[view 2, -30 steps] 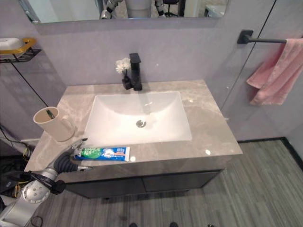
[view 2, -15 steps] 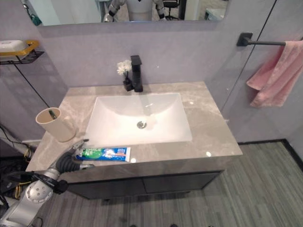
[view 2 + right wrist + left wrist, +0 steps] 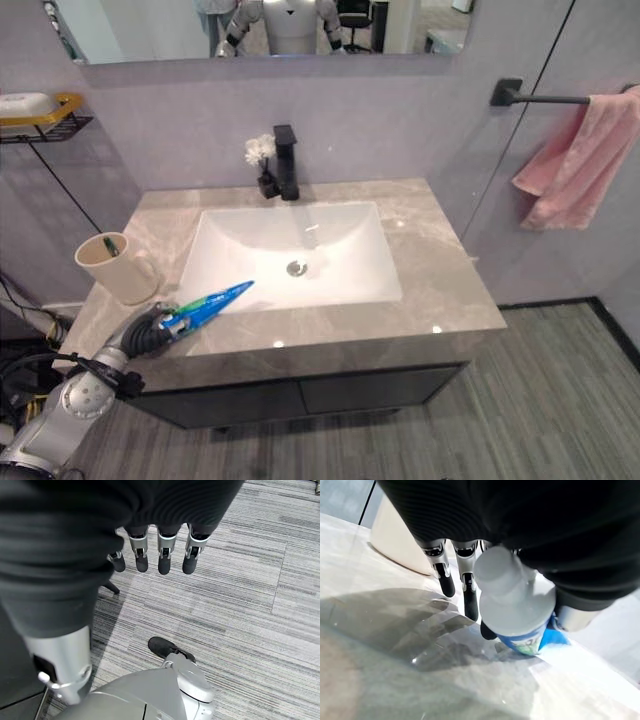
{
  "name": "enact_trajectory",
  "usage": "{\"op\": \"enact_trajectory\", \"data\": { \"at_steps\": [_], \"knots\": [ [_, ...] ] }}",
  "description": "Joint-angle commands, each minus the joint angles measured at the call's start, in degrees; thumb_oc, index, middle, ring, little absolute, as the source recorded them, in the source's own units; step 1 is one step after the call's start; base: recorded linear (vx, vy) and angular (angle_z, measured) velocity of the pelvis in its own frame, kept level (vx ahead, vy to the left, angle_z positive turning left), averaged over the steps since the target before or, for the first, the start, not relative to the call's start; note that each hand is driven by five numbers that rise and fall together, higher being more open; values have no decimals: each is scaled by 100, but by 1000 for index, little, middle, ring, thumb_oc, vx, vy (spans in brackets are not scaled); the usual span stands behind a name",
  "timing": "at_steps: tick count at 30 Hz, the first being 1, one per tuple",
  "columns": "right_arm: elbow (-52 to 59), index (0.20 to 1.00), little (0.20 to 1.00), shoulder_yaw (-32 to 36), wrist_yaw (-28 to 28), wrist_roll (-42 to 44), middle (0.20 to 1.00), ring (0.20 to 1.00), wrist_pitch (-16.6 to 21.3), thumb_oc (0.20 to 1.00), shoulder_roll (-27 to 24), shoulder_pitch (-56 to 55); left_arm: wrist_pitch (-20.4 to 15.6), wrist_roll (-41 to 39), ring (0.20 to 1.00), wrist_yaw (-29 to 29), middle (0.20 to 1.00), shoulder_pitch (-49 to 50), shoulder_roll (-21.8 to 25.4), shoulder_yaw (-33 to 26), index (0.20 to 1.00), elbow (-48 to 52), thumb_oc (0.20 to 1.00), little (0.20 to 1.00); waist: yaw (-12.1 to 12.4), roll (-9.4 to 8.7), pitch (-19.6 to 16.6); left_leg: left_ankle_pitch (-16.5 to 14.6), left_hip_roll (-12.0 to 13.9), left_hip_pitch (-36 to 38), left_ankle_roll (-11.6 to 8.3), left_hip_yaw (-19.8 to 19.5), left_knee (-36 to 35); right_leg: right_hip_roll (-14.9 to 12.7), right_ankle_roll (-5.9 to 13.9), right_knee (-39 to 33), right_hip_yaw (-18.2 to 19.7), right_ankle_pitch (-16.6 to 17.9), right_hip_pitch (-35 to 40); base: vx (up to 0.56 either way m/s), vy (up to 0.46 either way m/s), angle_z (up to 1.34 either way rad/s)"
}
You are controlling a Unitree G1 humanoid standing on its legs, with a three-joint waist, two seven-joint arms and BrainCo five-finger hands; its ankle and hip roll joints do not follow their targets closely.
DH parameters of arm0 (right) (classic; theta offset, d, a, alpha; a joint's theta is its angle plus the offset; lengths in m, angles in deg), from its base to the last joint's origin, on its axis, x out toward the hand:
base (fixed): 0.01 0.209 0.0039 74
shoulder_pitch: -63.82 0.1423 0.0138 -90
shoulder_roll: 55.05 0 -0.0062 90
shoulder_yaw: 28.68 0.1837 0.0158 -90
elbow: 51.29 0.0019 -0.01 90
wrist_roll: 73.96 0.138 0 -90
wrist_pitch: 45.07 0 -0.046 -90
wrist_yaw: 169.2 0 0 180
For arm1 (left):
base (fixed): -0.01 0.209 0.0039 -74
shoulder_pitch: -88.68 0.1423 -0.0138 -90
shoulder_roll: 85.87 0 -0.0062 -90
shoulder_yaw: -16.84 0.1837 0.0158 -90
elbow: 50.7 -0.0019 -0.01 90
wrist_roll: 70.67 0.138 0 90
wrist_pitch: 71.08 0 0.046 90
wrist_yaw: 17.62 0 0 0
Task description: Put brush and paste in cup on sink, flatten towel.
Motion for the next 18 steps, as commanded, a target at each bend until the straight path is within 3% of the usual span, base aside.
{"op": "enact_trajectory", "data": {
  "at_steps": [1,11,18],
  "knots": [
    [-207,1000,1000,75,158,225,1000,1000,5,1000,-174,211,-144,285,200,-123,200,195,127,406,200,-47,200,200,-22,-78,110,-262,337,150,-207,80,59,-408,510,40,-46,49,43,0,0,0],
    [-415,1000,1000,412,280,515,1000,1000,5,1000,-252,211,-200,542,200,88,200,214,247,311,200,85,200,200,-30,-79,67,-301,371,271,-226,70,59,-390,494,40,-60,-12,170,0,0,0],
    [-415,1000,1000,747,344,968,1000,1000,38,1000,-399,249,-293,1082,200,415,200,101,712,-32,200,594,200,200,-62,-81,38,-341,392,355,-243,79,59,-384,492,40,-58,-48,231,0,0,0]
  ]
}}
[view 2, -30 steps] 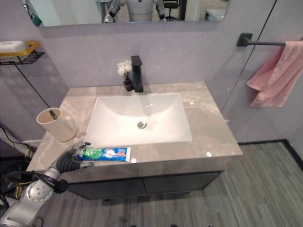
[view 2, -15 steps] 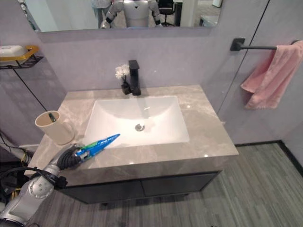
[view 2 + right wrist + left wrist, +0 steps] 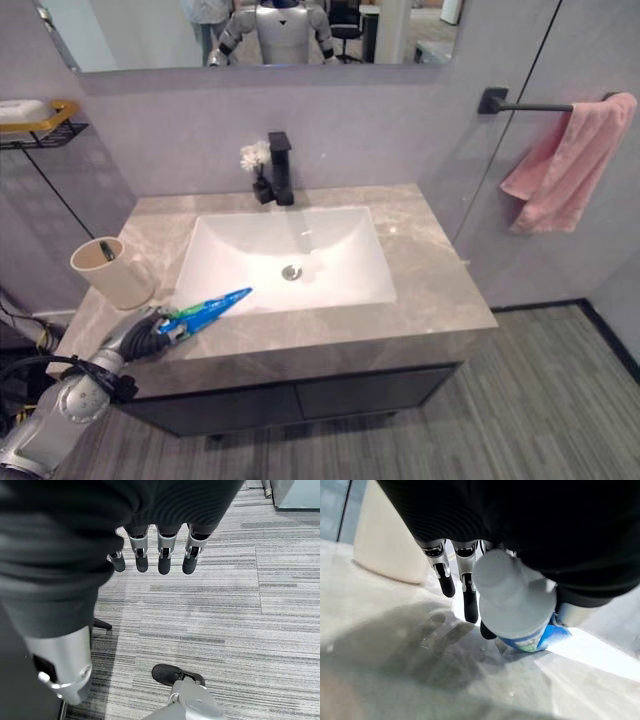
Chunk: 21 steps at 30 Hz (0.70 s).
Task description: Put brush and paste in cup on sink, flatten towel.
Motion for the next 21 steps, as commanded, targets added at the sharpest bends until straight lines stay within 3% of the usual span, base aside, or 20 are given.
{"op": "enact_trajectory", "data": {
  "at_steps": [1,9,13,21],
  "knots": [
    [-167,1000,1000,116,171,476,1000,1000,62,1000,-291,295,-270,369,200,345,200,-39,313,-126,200,306,200,200,18,6,-2,-315,393,199,-254,86,61,-388,503,41,-47,-25,73,0,0,0],
    [-146,1000,1000,969,417,1538,1000,1000,227,1000,-782,405,-278,1192,200,1215,200,-475,1079,-555,200,424,200,200,-83,58,-123,-387,407,365,-292,137,61,-381,521,41,-23,-58,213,9,-2,0],
    [-7,1000,1000,1168,503,1798,1000,1000,311,1000,-907,410,-253,1298,200,1404,200,-711,1198,-527,200,397,200,200,-139,75,-169,-411,422,434,-304,142,61,-385,520,41,-28,-76,281,12,-2,0],
    [1610,1000,1000,1842,1135,1904,1000,1000,731,1000,-1299,299,-259,1636,200,1809,200,-982,1374,-671,200,383,200,200,-295,136,-354,-490,462,678,-340,186,61,-367,512,41,-31,-137,514,46,-4,-1]
  ]
}}
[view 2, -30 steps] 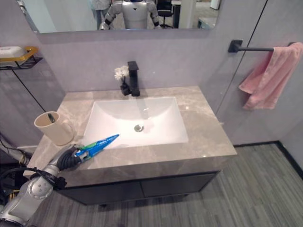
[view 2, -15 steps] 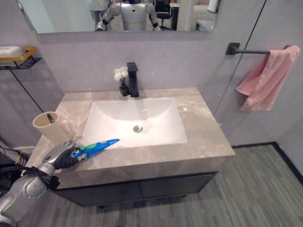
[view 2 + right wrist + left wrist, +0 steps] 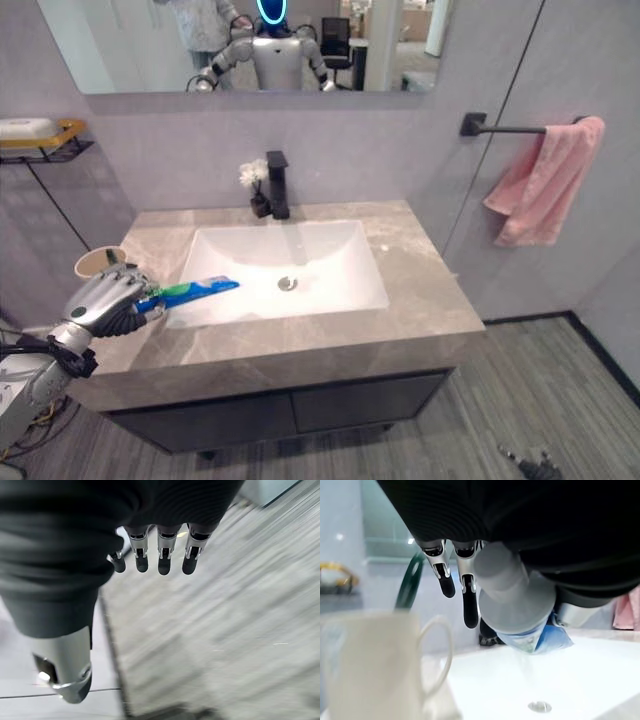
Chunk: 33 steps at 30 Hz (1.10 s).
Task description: Put brush and paste in cup on sink, flatten towel.
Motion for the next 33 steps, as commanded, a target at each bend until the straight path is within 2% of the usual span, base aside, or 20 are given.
{"op": "enact_trajectory", "data": {
  "at_steps": [1,2,4,7,10,13,15,16,18,20,23,28,33],
  "knots": [
    [540,1000,1000,247,490,-8,1000,1000,478,1000,-645,246,-16,135,200,621,200,-816,180,-597,200,79,200,200,-132,176,-208,-411,461,318,-338,150,65,-365,529,40,-72,-87,153,35,-4,-2],
    [978,1000,1000,508,759,-63,1000,1000,592,1000,-783,238,-23,190,200,777,200,-929,167,-658,200,167,200,200,-172,179,-243,-423,465,347,-339,150,65,-361,524,40,-65,-98,185,0,0,0],
    [1513,1000,1000,629,904,-115,1000,1000,685,1000,-854,269,-1,239,200,886,200,-1033,154,-711,200,230,200,200,-187,185,-259,-428,467,363,-337,151,65,-359,521,40,-64,-102,194,8,-1,-2],
    [3052,1000,1000,1061,1226,-114,1000,1000,900,1000,-820,242,93,383,200,1146,200,-1173,-11,-1032,200,521,200,200,-221,175,-268,-369,468,332,-323,157,65,-365,501,40,-58,-41,157,-38,-3,-6],
    [4186,1000,1000,1127,1215,-141,1000,1000,1123,1000,-825,384,162,419,200,1300,200,-1355,-100,-1230,200,697,200,200,-221,154,-310,-425,459,345,-304,160,65,-370,493,40,-49,-75,153,2,8,-6],
    [4664,1000,1000,999,1240,-35,1000,1000,1215,1000,-759,615,224,395,200,1384,200,-1558,-105,-1248,200,715,200,200,-215,148,-309,-416,451,329,-295,167,65,-372,484,40,-38,-61,128,-13,4,-1],
    [5091,1000,1000,717,960,411,1000,1000,1326,1000,-699,857,302,367,200,1457,200,-1804,-78,-1221,200,699,200,200,-195,128,-315,-405,451,316,-292,184,65,-377,480,40,-35,-48,113,-26,0,-1],
    [5350,1000,1000,402,586,959,1000,1000,1393,1000,-657,1101,341,312,200,1486,200,-2071,-55,-1136,200,673,200,200,-173,108,-313,-389,449,301,-291,194,65,-384,474,40,-35,-31,94,-57,4,-1],
    [5361,1000,1000,-154,159,1948,1000,1000,1472,1000,-503,1547,398,192,200,1547,200,-2474,-60,-893,200,569,200,200,-120,86,-294,-333,438,279,-287,188,65,-384,459,40,-43,19,78,-63,5,0],
    [5291,1000,1000,-329,92,2333,1000,1000,1485,1000,-408,1734,453,147,200,1578,200,-2662,-40,-761,200,480,200,200,-94,76,-300,-356,437,269,-292,188,65,-388,461,40,-48,-5,69,-16,2,0],
    [5303,1000,1000,-1072,-437,3989,1000,1000,1594,1000,290,2481,636,49,200,1696,200,-3303,-8,-393,200,344,200,200,29,53,-295,-312,424,225,-287,185,65,-402,451,40,-56,17,35,-44,9,1],
    [5091,1000,1000,-1740,-557,4612,1000,1000,1609,1000,890,3224,730,0,200,1887,200,-3952,-69,-9,200,340,200,200,167,47,-285,-270,414,158,-285,177,65,-430,442,40,-77,47,-17,-38,9,2],
    [4977,1000,1000,-2192,-1043,5302,1000,1000,1665,1000,1624,3703,790,105,200,2098,200,-4527,-178,358,200,423,200,200,261,36,-270,-236,391,82,-280,161,65,-435,436,40,-84,75,-74,0,0,0]
  ]
}}
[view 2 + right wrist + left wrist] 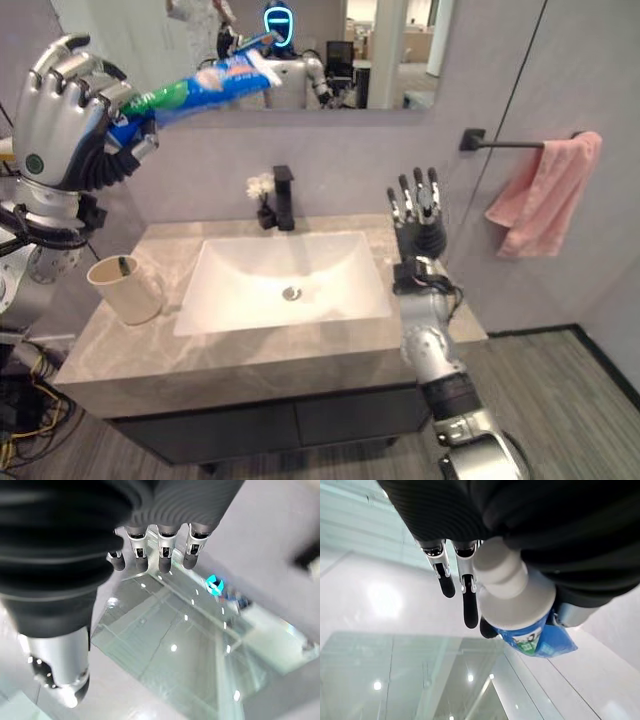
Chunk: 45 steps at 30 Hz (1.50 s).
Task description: Put brush and paste in cup on sink, flatten towel.
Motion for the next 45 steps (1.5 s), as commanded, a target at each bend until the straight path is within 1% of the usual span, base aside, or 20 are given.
{"op": "enact_trajectory", "data": {
  "at_steps": [1,2,3,6,9,15,21,25,34,37,40,41,45],
  "knots": [
    [-83,1000,1000,-1,-591,408,1000,1000,296,1000,-175,623,256,-236,200,429,200,-843,72,69,200,-46,200,200,82,6,-57,-252,401,92,-283,76,55,-439,430,3,-186,44,-9,0,0,0],
    [-49,1000,1000,-42,-673,437,1000,1000,342,1000,-144,683,245,-230,200,473,200,-916,70,92,200,-24,200,200,97,5,-57,-246,398,78,-282,69,55,-444,433,3,-190,48,-23,0,0,0],
    [-20,1000,1000,-272,-883,491,1000,1000,332,1000,-122,887,232,-204,200,578,200,-1144,39,225,200,-1,200,200,128,1,-54,-225,386,36,-282,47,55,-457,437,3,-200,65,-60,0,0,0],
    [-11,1000,1000,-514,-959,462,1000,1000,314,1000,-103,1122,234,-221,200,639,200,-1345,5,374,200,-24,200,200,151,-9,-64,-214,377,7,-279,42,55,-465,441,3,-207,80,-82,0,0,0],
    [29,1000,1000,-721,-935,256,1000,1000,293,1000,-186,1437,238,-250,200,673,200,-1546,-10,542,200,-60,200,200,167,-20,-56,-205,362,-30,-275,29,55,-472,450,3,-214,100,-116,-2,8,3],
    [49,1000,1000,-1047,-824,-119,1000,1000,306,1000,-253,2127,95,-398,200,624,200,-1787,-99,798,200,-39,200,200,234,-75,-40,-187,334,-102,-267,9,55,-477,469,3,-210,127,-188,3,7,2],
    [-290,1000,1000,-1308,-631,-368,1000,1000,253,1000,-252,2896,-68,-603,200,577,200,-1934,-222,1074,200,-82,200,200,316,-171,-7,-159,318,-204,-257,-22,55,-484,481,3,-231,157,-268,2,4,2],
    [-377,1000,1000,-1364,-604,-378,1000,1000,264,1000,-163,3100,-139,-569,200,543,200,-1862,-153,1128,200,10,200,200,359,-202,-14,-166,302,-222,-241,-31,55,-500,484,3,-236,168,-282,9,7,2],
    [-276,1000,1000,-1351,-590,-294,1000,1000,392,1000,-1,3165,-272,-665,200,441,200,-1573,-211,1139,200,62,200,200,392,-254,-21,-178,257,-266,-212,-98,55,-524,491,3,-286,165,-282,2,3,0],
    [-246,1000,1000,-1355,-560,-280,1000,1000,415,1000,-8,3161,-281,-686,200,419,200,-1489,-214,1092,200,94,200,200,402,-267,-17,-181,256,-269,-210,-96,55,-525,491,3,-284,169,-284,0,0,0],
    [-208,1000,1000,-1348,-551,-284,1000,1000,431,1000,3,3164,-346,-721,200,367,200,-1272,-233,989,200,223,200,200,416,-287,-24,-190,261,-269,-208,-93,55,-522,485,3,-274,164,-290,0,0,0],
    [-172,1000,1000,-1367,-541,-315,1000,1000,433,1000,-5,3184,-416,-778,200,331,200,-1213,-240,977,200,301,200,200,429,-304,-17,-184,270,-275,-213,-91,55,-519,485,3,-276,165,-290,0,0,0],
    [-111,1000,1000,-1408,-543,-333,1000,1000,415,1000,-121,3201,-499,-887,200,254,200,-1058,-251,932,200,368,200,200,445,-341,-1,-176,273,-285,-215,-96,55,-514,478,3,-281,175,-302,0,0,0]
  ]
}}
